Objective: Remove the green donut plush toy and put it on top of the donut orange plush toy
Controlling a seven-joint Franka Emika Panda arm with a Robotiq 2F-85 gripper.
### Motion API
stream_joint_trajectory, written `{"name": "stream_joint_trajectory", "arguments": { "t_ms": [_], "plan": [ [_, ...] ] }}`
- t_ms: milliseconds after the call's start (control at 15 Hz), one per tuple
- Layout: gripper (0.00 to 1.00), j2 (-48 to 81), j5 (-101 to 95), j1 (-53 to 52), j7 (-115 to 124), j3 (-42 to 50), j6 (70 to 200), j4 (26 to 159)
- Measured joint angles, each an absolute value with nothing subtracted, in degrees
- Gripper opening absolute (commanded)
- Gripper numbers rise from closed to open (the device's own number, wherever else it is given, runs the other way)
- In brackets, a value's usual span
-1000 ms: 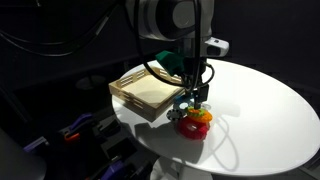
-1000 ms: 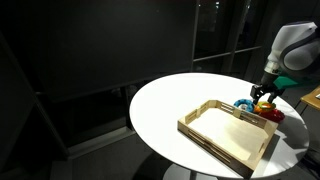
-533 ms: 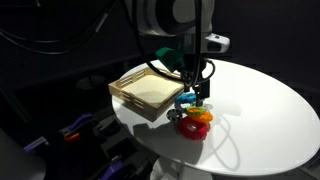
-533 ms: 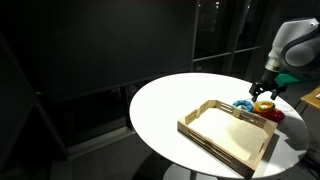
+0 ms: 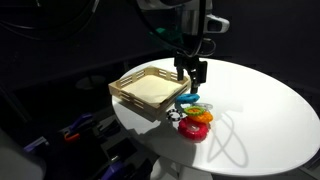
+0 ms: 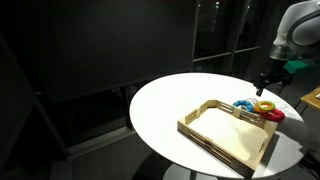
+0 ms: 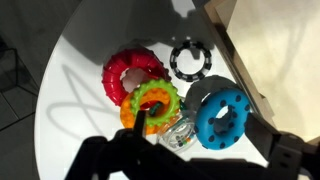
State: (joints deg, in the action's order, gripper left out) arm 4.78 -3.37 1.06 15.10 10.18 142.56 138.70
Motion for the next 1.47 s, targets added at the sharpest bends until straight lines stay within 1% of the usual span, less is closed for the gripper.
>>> {"name": "stream_joint_trajectory", "arguments": {
  "t_ms": [533, 1133, 1467],
  "plan": [
    [1.00, -3.6, -1.4, 2.2, 7.5, 8.6, 127.8, 138.1],
    [1.00, -15.6, -3.1, 3.0, 7.4, 7.1, 117.6, 137.1],
    [1.00, -19.8, -3.0, 3.0, 7.1, 6.8, 112.6, 135.2]
  ]
}}
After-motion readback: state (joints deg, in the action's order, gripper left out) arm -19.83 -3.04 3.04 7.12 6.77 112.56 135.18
